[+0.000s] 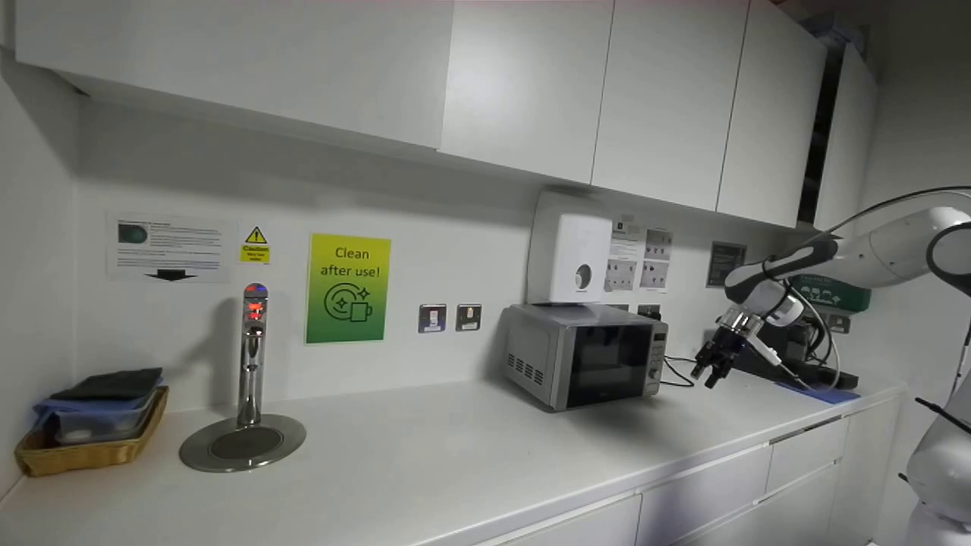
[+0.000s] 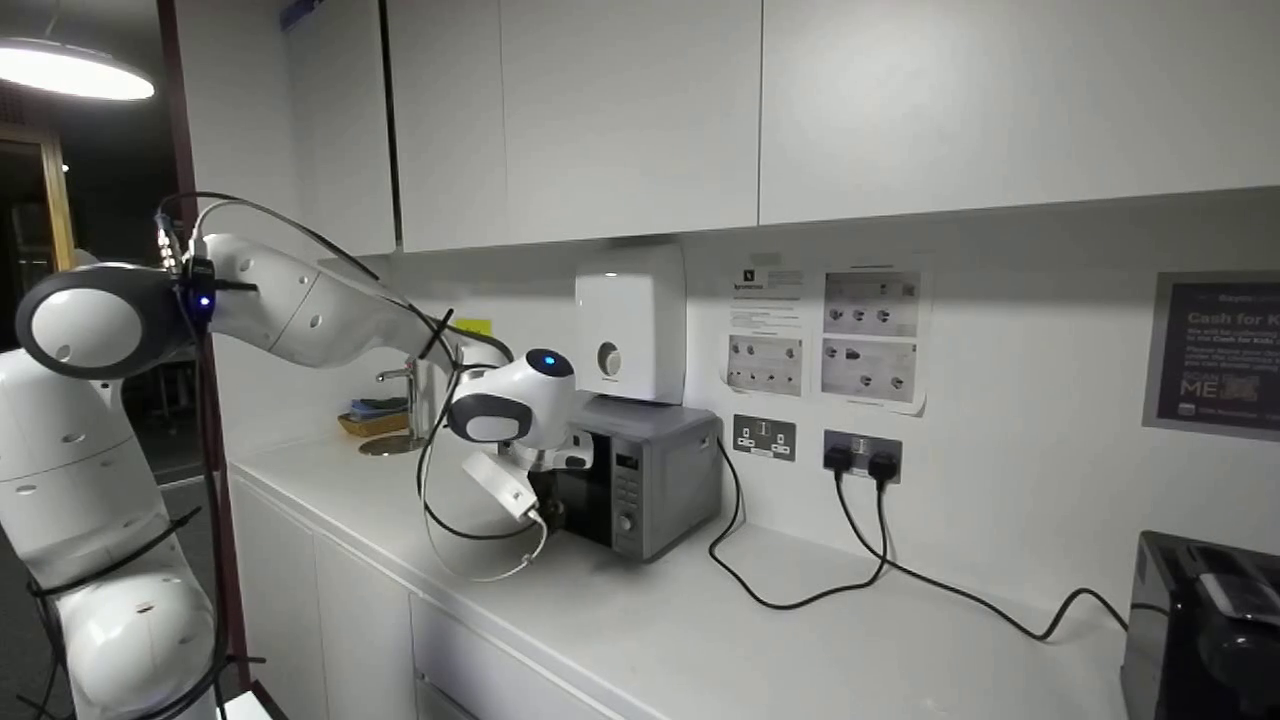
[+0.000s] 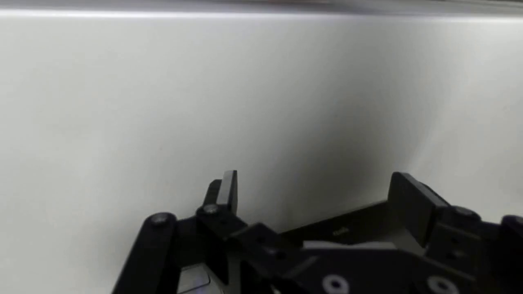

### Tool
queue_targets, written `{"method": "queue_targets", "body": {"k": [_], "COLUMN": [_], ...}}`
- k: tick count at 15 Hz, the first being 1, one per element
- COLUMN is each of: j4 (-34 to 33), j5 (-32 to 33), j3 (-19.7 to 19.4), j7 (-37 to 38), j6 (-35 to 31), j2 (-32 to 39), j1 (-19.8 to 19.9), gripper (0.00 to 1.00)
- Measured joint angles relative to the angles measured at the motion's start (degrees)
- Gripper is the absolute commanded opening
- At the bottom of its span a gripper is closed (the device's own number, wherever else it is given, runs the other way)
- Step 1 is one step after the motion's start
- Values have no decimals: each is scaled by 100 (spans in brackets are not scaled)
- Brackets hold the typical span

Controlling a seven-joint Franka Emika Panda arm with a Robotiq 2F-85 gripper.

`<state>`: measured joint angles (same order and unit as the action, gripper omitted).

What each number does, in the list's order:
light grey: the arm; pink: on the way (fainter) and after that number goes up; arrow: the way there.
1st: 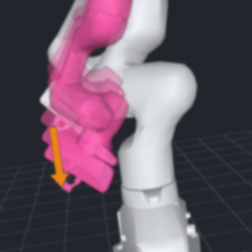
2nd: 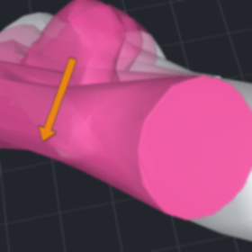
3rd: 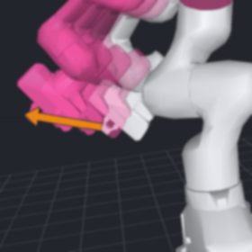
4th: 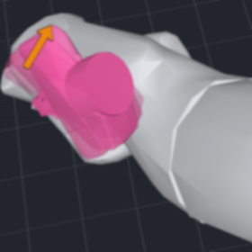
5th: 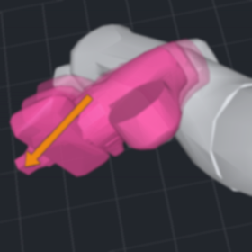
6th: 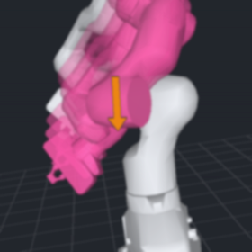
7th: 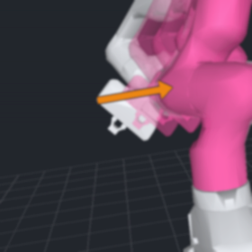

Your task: Press a button on the microwave

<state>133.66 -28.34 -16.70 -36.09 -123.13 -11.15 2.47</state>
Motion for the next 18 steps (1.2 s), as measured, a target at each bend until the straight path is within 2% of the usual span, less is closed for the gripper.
{"method": "queue_targets", "body": {"k": [6, 13, 16, 18], "j4": [76, 275, 282, 237], "j5": [-1450, -3460, -4573, -5523], "j3": [47, 387, 415, 415], "j7": [354, 525, 481, 181], "j6": [-1025, -2533, -2907, -2992], "j2": [34, 161, 163, 163], "j1": [46, 22, -107, -175], "gripper": [100, 100, 100, 100]}}
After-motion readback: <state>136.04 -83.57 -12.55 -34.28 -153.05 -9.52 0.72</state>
